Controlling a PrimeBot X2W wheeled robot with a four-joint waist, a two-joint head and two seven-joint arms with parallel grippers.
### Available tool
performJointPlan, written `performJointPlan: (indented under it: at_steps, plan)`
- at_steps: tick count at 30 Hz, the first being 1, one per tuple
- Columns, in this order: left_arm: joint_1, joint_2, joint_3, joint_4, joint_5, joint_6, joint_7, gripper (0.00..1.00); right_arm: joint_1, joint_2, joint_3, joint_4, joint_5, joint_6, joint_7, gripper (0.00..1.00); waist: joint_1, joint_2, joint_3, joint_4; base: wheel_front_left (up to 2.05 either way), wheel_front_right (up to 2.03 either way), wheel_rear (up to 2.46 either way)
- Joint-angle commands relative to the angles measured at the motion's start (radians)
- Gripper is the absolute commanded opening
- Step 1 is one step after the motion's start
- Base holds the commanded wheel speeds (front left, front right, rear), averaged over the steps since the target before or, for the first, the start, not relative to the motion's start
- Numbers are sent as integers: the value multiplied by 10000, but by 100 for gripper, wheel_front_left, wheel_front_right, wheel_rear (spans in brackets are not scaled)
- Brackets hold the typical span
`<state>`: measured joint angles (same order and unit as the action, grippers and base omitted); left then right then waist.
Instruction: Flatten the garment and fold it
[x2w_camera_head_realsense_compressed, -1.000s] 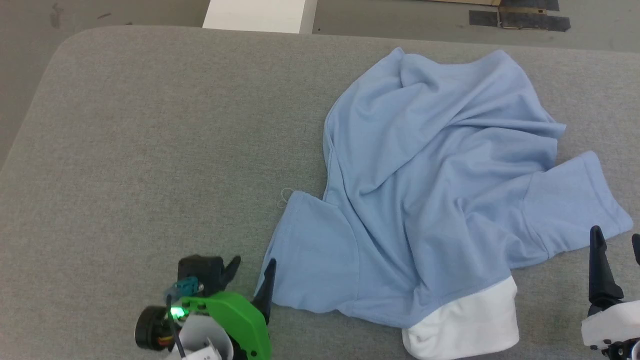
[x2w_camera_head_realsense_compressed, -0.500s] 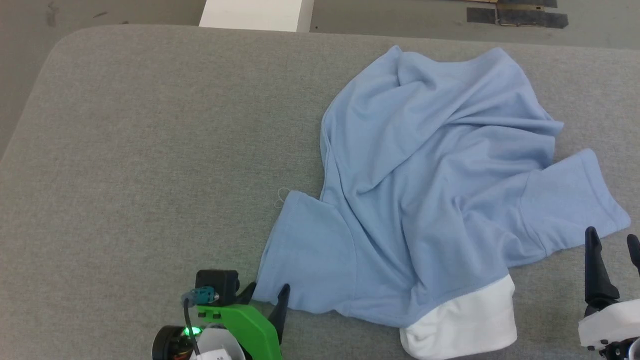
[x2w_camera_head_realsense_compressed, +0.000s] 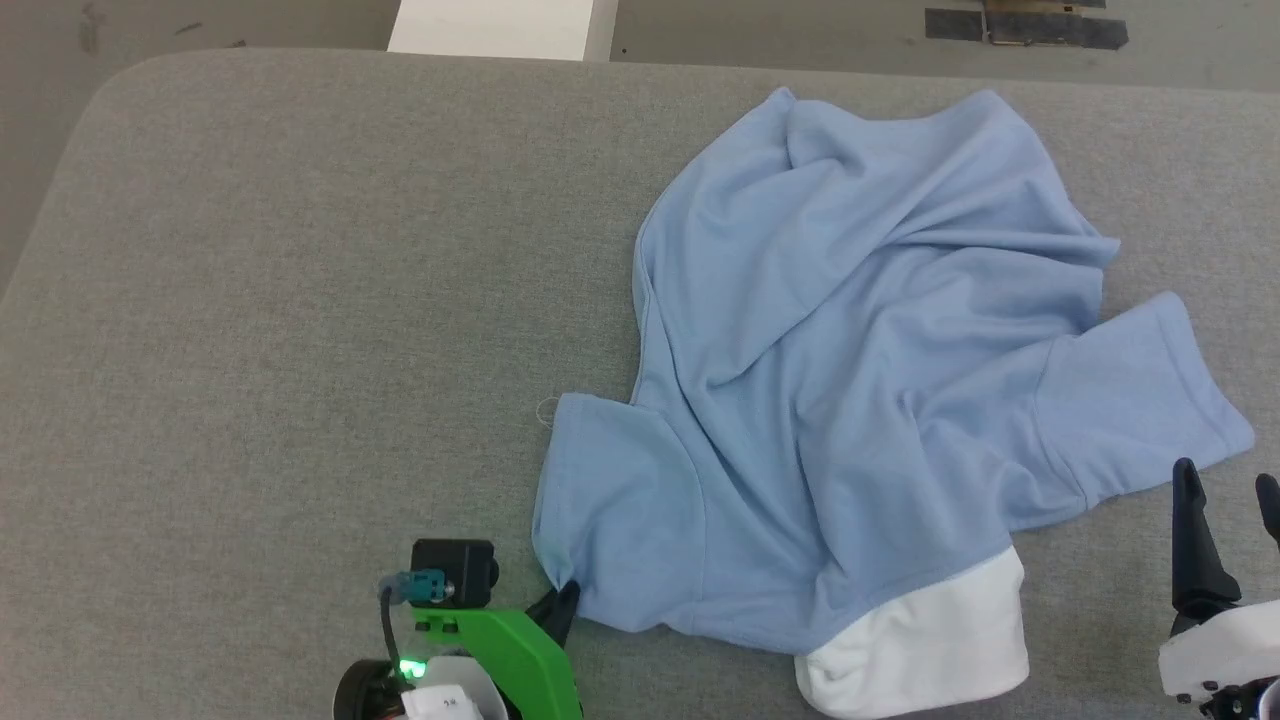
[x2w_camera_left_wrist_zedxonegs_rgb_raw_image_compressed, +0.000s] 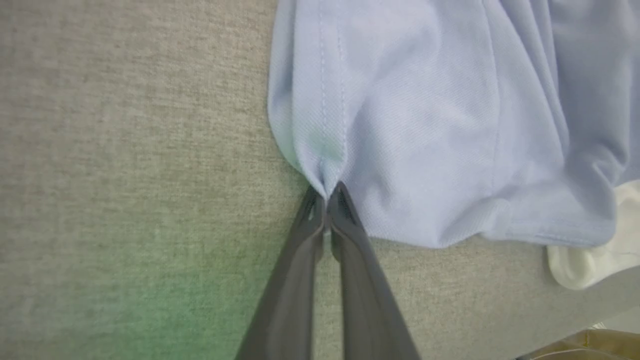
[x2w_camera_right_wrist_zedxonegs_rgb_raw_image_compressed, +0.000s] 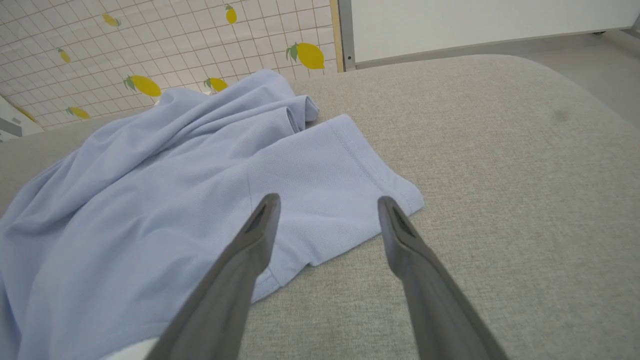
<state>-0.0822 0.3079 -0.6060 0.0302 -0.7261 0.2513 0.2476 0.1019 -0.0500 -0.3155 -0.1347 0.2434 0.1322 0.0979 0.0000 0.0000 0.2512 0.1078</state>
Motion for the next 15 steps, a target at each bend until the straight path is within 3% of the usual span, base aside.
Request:
performJointPlan:
  at_steps: [1,8,15]
  plan:
    - [2,-134,9,160,-70,20,-153,0,-115,-3,-17,55,35,-15,-44,100,0,0,-86,20,0,0,0]
    - [255,9,1149,-512,-152,605,-1328,0,-45,-3,-82,160,39,-15,-71,100,0,0,-389,92,0,0,0]
    - [1551,775,2534,-1835,-418,1602,-1735,0,105,-3,-132,258,78,-15,-68,100,0,0,-675,169,0,0,0]
